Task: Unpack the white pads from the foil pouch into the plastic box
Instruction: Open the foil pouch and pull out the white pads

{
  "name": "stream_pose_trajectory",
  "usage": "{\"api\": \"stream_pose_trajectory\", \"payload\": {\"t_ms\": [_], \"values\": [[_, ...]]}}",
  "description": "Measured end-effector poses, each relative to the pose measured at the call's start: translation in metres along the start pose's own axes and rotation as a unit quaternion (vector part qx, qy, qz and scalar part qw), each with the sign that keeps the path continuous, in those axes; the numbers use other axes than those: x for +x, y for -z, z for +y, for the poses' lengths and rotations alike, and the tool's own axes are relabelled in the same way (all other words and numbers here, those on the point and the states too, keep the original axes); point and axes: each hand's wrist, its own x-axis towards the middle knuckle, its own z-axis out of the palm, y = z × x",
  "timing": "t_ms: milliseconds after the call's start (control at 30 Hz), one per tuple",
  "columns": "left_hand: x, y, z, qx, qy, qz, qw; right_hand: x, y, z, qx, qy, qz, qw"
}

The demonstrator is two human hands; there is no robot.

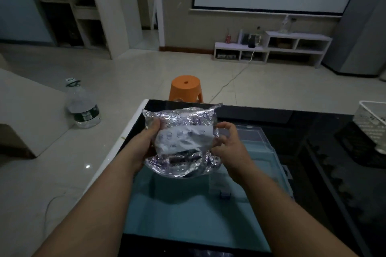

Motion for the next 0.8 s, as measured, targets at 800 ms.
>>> {"api": "stream_pose_trajectory", "payload": {"t_ms": [800], "values": [[0.012, 0.004, 0.001, -0.032, -0.098, 0.04, 0.994, 0.008, -0.018, 0.005, -0.067, 0.036, 0.049, 0.996]]}}
